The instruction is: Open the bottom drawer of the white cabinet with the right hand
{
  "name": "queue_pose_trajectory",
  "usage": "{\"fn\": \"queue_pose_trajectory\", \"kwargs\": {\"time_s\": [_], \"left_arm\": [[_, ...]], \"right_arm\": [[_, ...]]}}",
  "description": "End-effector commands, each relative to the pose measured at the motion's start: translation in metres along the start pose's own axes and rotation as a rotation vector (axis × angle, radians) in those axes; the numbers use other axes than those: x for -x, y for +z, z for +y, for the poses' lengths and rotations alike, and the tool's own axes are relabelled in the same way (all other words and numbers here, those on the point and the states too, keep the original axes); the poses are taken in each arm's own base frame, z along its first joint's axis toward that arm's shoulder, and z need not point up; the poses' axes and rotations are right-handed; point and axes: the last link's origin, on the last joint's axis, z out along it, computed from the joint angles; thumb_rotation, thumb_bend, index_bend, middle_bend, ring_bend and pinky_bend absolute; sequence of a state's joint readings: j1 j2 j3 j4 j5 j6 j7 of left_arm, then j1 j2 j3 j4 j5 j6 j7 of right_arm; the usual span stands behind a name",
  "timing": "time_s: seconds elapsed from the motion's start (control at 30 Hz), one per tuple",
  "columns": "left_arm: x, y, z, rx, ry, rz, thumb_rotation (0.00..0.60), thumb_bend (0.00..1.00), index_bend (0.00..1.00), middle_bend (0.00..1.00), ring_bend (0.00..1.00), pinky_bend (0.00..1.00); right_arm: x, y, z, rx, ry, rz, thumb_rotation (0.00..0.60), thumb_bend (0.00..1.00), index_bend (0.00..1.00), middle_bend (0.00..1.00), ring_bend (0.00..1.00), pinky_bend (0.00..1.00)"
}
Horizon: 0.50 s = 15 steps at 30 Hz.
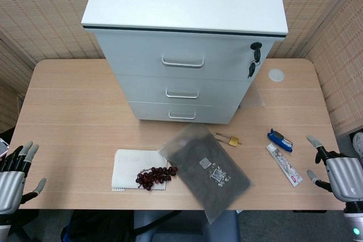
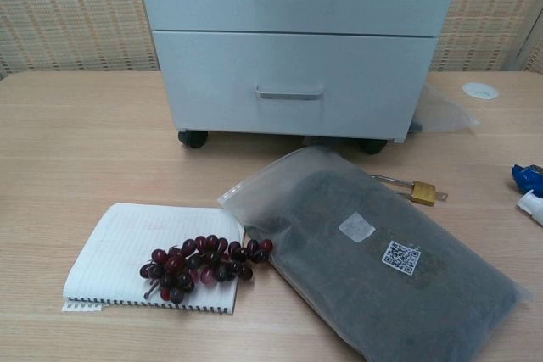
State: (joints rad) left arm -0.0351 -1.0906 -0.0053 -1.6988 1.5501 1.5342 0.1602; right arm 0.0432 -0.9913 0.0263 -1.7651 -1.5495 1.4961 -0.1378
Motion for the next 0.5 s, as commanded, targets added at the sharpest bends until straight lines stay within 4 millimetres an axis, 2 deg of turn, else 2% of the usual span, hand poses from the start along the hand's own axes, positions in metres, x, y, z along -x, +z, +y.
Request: {"fn": "queue_pose_trajectory", "kwargs": {"time_s": [0.03,0.33,0.43,0.5], "left_arm": [[0.000,0.000,0.000,0.000,0.000,0.002,0.600,0.29,0.00,0.00,0.01,0.13],[0.001,0.001,-0.001,0.001,0.001,0.018,0.600,0.29,0.00,0.00,0.01,0.13],[0.001,0.001,-0.002,0.000,0.001,0.020,0.600,0.29,0.00,0.00,0.01,0.13],[0.001,0.002,-0.002,0.001,0.001,0.021,0.600,0.29,0.00,0.00,0.01,0.13]], "right_arm": [[0.000,0.001,-0.002,-0.008,-0.003,-0.003,0.600,0.19,0.14,0.52,0.53,0.60],[0.002,0.007,-0.011,-0.048,-0.009,-0.015,0.600,0.19,0.14,0.51,0.51,0.59],[0.002,0.009,-0.015,-0.060,-0.013,-0.023,0.600,0.19,0.14,0.49,0.47,0.54],[0.003,0.011,-0.018,-0.068,-0.012,-0.029,0.600,0.19,0.14,0.45,0.39,0.47]]}}
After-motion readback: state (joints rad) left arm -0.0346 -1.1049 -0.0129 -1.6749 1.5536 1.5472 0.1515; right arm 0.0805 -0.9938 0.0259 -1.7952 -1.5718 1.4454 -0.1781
